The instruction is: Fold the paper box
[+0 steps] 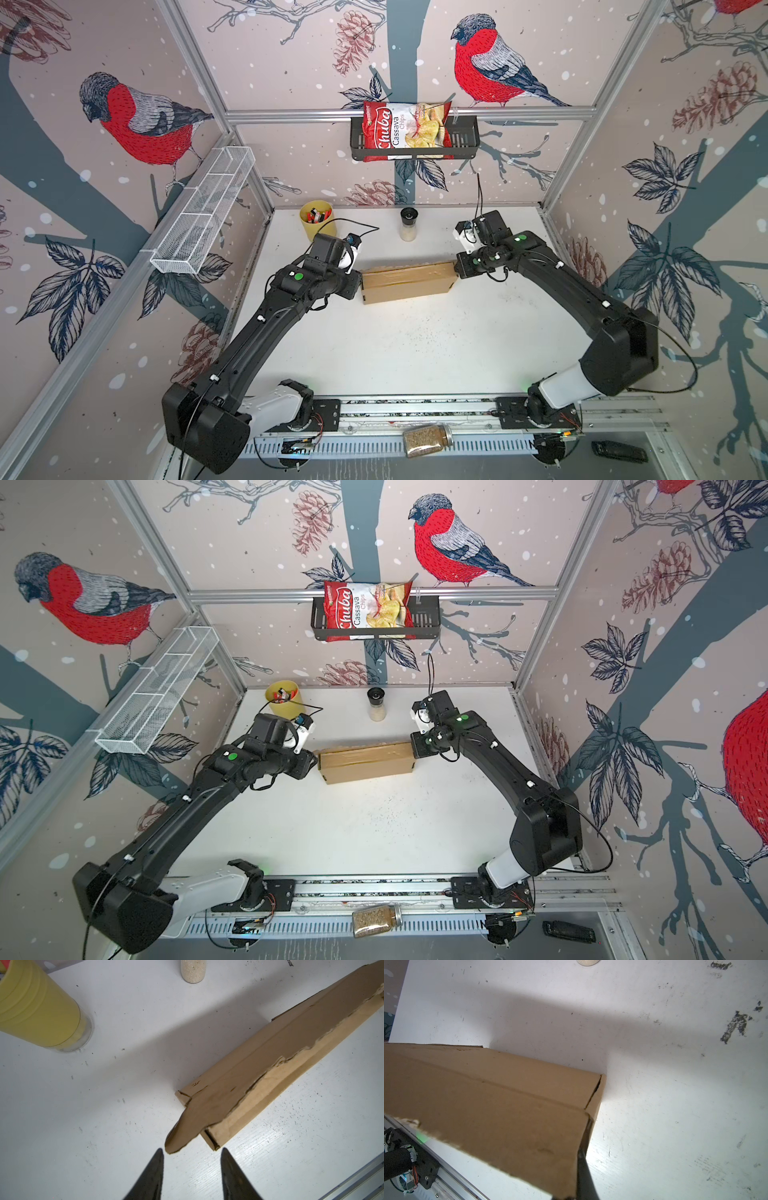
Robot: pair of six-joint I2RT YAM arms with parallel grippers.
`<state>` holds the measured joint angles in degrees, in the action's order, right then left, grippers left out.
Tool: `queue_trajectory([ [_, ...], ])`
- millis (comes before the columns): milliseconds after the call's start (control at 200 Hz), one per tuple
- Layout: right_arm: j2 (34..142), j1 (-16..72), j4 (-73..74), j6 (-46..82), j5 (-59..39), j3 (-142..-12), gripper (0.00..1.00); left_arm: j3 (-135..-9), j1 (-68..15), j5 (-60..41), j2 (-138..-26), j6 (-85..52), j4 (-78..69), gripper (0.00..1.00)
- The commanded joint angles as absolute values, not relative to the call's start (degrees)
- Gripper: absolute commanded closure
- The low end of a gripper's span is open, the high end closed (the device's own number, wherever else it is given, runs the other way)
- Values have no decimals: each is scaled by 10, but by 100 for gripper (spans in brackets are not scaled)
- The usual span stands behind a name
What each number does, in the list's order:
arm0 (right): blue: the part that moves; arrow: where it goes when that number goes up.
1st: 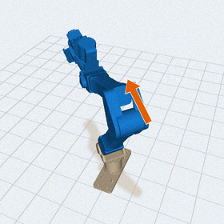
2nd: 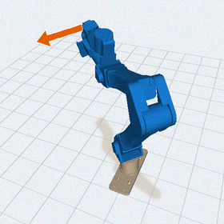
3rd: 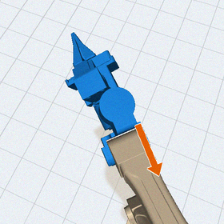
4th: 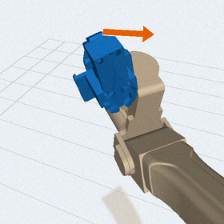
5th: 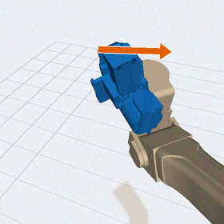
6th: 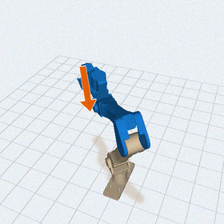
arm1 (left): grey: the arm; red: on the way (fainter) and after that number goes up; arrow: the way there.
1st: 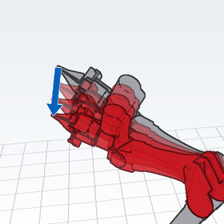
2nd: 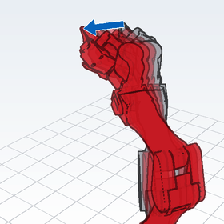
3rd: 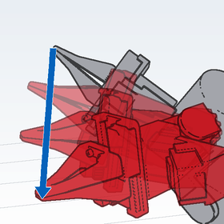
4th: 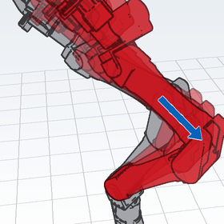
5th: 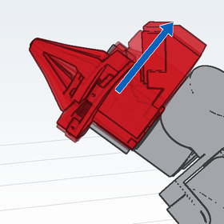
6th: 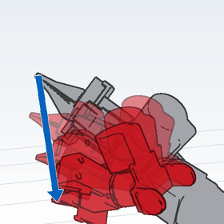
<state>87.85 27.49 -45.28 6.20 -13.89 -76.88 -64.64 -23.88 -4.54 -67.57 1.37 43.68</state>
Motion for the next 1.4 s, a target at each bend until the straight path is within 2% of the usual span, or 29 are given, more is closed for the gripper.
queue_trajectory([
  [0,880,277,-494,67,-147,-765,97,-655,-238,-60,-682,11,440,60],
  [320,880,277,-490,68,-150,-762,97,-657,-238,-45,-699,21,445,62],
  [525,883,278,-489,67,-152,-764,97,-669,-238,-48,-715,25,445,72],
  [615,884,278,-490,68,-152,-764,97,-675,-238,-46,-716,26,450,73],
  [660,884,276,-491,67,-151,-764,97,-677,-238,-41,-714,25,452,71],
  [720,883,276,-491,67,-151,-764,97,-680,-238,-25,-712,26,455,60],
  [790,884,277,-490,67,-151,-764,97,-682,-238,-1,-709,26,455,53],
  [981,885,278,-490,68,-153,-765,97,-688,-238,-22,-733,28,449,52],
  [1116,884,278,-489,67,-154,-763,98,-685,-238,-20,-744,34,442,57],
  [1396,882,277,-489,67,-154,-762,98,-685,-237,-24,-742,33,448,74],
])
